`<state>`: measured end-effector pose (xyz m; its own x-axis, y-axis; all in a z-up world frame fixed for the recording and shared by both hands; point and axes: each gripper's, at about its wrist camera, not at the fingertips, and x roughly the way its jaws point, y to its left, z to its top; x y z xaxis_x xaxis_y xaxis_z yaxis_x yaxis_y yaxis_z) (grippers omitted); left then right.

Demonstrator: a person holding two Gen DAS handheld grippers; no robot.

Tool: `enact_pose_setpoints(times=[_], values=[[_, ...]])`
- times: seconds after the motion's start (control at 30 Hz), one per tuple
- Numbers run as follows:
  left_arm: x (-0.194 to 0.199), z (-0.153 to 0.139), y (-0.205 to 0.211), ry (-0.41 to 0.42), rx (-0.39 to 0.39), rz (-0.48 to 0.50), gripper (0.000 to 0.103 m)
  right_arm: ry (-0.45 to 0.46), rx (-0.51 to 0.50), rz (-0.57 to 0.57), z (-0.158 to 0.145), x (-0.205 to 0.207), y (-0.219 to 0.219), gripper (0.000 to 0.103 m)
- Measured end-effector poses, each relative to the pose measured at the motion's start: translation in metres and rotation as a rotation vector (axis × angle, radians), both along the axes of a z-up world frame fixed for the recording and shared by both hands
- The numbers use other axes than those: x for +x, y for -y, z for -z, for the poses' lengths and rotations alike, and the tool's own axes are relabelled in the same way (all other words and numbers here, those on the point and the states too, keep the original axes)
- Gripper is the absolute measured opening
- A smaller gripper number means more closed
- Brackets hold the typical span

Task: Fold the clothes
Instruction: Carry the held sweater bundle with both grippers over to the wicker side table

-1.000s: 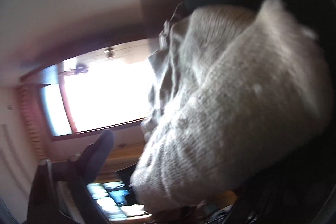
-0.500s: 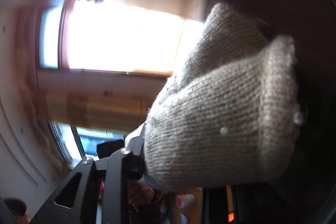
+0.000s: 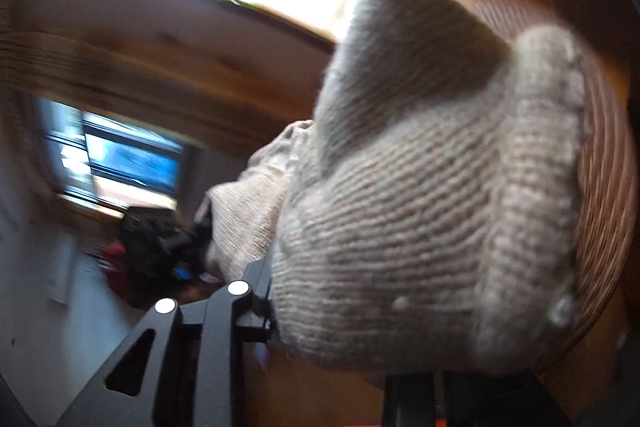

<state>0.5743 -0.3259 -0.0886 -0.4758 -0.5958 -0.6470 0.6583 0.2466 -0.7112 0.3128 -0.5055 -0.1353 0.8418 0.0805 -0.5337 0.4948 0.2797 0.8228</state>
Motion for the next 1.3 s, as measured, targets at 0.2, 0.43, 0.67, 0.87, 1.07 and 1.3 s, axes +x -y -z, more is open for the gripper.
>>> enact_pose_setpoints(times=[0.2, 0.43, 0.67, 0.87, 1.07, 1.3], values=[[-0.013, 0.059, -0.017, -0.030, 0.045, -0.060, 0.016, -0.121, 0.100, -0.077, 0.069, 0.026, -0.021, 0.032], [-0.003, 0.012, 0.023, 0.058, -0.127, -0.024, 0.016, -0.116, -0.046, -0.138, 0.033, 0.042, -0.011, 0.030], [0.039, -0.077, 0.059, 0.067, -0.326, -0.046, 0.016, 0.022, -0.203, -0.069, -0.080, 0.059, 0.048, 0.029], [0.020, -0.033, 0.023, 0.058, -0.254, 0.018, 0.016, 0.039, -0.162, -0.106, -0.043, 0.039, 0.017, 0.030], [-0.003, 0.083, -0.025, -0.057, 0.032, -0.008, 0.016, -0.120, -0.005, -0.103, 0.073, 0.011, -0.012, 0.030], [0.009, 0.081, -0.018, -0.064, 0.090, 0.054, 0.022, -0.148, -0.021, -0.062, 0.065, -0.017, 0.000, 0.063]])
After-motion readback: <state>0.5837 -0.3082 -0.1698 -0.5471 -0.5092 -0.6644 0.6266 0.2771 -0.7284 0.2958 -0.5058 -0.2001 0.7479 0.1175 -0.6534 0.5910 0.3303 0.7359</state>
